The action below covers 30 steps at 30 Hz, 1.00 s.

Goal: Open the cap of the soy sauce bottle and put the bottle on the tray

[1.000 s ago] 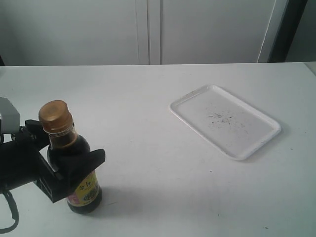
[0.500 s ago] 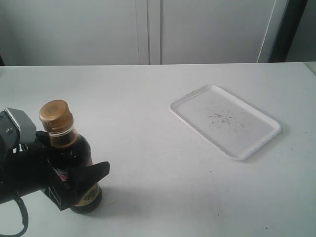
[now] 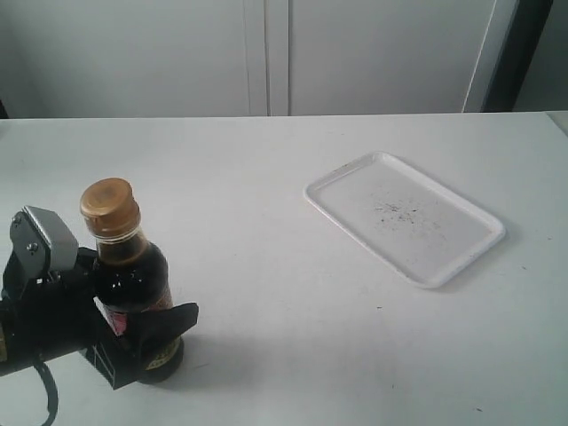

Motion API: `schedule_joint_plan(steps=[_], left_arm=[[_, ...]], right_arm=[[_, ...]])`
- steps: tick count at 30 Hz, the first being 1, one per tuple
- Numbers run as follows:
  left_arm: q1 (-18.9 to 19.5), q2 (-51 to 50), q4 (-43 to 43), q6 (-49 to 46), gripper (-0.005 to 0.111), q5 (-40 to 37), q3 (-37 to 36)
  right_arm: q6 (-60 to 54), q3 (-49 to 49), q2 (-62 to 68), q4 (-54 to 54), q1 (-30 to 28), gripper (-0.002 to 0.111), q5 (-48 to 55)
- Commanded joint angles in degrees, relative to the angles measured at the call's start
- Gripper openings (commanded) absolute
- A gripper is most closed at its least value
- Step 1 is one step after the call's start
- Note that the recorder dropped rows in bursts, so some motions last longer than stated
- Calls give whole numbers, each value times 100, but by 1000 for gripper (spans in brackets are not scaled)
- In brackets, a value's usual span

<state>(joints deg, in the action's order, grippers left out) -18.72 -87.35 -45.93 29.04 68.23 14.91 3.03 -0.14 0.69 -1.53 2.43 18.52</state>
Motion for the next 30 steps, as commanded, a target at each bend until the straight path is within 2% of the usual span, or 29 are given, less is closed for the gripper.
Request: schedule_joint_plan(steps=[1, 2, 3, 4, 5, 6, 7, 22, 30], left_arm=[[-37, 2, -55, -292, 70, 65, -39], [-37, 2, -83, -337, 62, 65, -39], [-37, 2, -107, -374, 43, 54, -39], [-37, 2, -118, -431, 36, 56, -39], [-37, 2, -129, -595, 15, 30, -39], [-37, 2, -129, -697, 5, 29, -39], [-37, 2, -129, -927, 0, 20, -39], [-37, 2, -129, -994, 0, 173, -39], [-37, 2, -129, -994, 0, 173, -39]], right_arm=[[28, 14, -15, -19, -19, 0, -43], [28, 14, -15, -19, -19, 0, -43], [28, 14, -15, -19, -19, 0, -43], [28, 14, -15, -19, -19, 0, -43], [28, 14, -15, -19, -19, 0, -43], [28, 14, -15, -19, -19, 0, -43], [28, 14, -15, -19, -19, 0, -43], [-32, 14, -15, -19, -19, 0, -169], [-21, 14, -15, -19, -19, 0, -1407]])
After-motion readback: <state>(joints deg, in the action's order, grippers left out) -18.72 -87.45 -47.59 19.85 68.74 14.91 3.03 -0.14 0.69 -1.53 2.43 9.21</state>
